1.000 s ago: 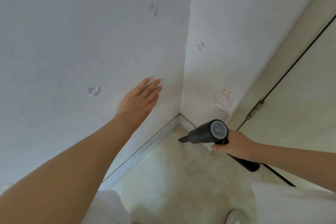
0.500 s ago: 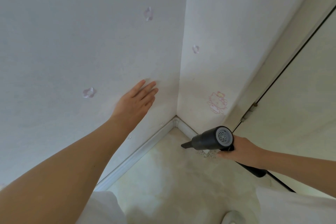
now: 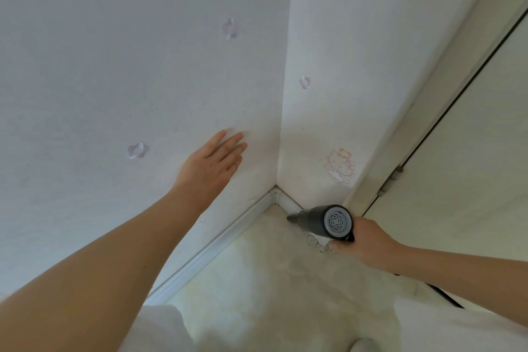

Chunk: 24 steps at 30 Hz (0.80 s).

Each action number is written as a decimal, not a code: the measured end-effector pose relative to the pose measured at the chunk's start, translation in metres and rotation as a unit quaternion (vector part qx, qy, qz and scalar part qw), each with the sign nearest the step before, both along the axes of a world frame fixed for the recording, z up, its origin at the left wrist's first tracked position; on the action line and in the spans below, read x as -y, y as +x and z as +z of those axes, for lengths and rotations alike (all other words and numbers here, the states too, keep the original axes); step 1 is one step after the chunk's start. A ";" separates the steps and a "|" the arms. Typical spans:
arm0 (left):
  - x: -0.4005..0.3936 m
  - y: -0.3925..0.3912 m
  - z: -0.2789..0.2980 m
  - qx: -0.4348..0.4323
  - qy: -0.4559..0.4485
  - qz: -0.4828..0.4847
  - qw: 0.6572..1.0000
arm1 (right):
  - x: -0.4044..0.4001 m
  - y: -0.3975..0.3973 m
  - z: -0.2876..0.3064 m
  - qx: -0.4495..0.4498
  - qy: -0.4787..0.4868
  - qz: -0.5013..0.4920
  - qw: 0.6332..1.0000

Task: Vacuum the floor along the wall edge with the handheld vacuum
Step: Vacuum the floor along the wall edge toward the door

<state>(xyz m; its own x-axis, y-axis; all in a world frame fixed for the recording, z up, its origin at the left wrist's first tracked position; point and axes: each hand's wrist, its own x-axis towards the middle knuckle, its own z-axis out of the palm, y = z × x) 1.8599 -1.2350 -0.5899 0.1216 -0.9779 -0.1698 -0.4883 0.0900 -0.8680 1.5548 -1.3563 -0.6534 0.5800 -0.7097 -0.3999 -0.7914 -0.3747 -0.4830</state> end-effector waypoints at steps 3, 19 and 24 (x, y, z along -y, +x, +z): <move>0.000 0.000 0.000 0.001 0.001 -0.003 1.000 | -0.001 0.006 0.003 0.012 0.018 -0.001 1.000; -0.002 0.003 0.003 -0.005 0.012 -0.008 1.000 | -0.001 0.000 0.009 -0.002 0.051 0.050 0.997; -0.005 0.004 0.007 -0.009 0.012 -0.010 1.000 | 0.005 -0.012 0.017 -0.002 0.031 0.036 0.999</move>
